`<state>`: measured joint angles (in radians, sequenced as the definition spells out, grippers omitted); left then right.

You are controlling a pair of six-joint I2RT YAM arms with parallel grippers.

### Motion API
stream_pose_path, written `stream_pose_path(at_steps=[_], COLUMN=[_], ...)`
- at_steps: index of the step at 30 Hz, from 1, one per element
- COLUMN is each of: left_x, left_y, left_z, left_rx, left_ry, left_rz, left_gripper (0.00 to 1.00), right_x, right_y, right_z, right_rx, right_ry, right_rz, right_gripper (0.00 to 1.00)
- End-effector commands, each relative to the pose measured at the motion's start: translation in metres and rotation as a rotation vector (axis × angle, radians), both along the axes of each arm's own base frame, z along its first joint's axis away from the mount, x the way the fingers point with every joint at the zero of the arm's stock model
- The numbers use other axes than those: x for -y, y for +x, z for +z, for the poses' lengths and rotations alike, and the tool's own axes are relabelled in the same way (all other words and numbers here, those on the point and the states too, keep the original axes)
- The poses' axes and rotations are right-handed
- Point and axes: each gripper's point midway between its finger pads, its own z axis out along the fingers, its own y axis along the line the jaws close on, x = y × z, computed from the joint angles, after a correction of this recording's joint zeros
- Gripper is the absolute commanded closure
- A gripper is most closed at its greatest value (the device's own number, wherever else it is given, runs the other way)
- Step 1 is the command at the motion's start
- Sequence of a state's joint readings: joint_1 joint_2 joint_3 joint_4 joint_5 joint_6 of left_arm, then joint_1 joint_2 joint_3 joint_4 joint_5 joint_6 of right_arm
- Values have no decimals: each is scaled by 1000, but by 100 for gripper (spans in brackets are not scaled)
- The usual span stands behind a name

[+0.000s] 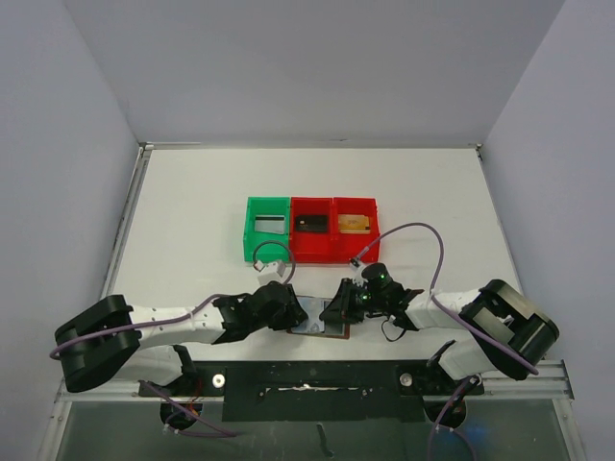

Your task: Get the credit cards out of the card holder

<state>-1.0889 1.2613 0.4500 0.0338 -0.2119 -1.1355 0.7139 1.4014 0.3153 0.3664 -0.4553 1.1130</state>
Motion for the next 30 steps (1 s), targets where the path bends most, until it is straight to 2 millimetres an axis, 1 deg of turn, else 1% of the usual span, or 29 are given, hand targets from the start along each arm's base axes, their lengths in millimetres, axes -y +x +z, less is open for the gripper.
stream_pose_path(at_steps=[1,2,4,6,10,15,19,22,25,26,28,30], left_x=[15,15,10,2,-15,-27,-33,-35,-35,-35,-35,-35], left_y=[11,10,8,4,-3,-8,-10,-10,-10,-10,-10,-10], left_z=[3,-1,-12,-24,-44,-55,-59,-60,-60,-60,-61,-61], left_rx=[35,23,-2,-26,-71,-97,-107,-108,-109,-108,-108,-110], left_ry=[-23,-25,-6,23,89,130,155,160,163,164,168,170], left_rz=[-34,-33,-27,-13,20,39,54,57,59,60,59,59], left_gripper=[73,77,82,86,90,93,95,95,96,96,96,96], right_x=[-5,-5,-5,-5,-3,-1,3,5,6,6,5,5], right_y=[16,15,15,14,15,14,13,12,12,13,12,12], right_z=[8,9,9,11,12,10,9,10,11,12,15,16], right_rx=[66,67,66,68,72,71,64,67,73,76,84,86], right_ry=[6,8,11,18,12,10,4,4,9,14,33,40], right_rz=[-13,-10,-8,-9,-25,-28,-50,-59,-61,-60,-52,-49], right_gripper=[89,89,88,87,81,84,77,75,77,78,83,91])
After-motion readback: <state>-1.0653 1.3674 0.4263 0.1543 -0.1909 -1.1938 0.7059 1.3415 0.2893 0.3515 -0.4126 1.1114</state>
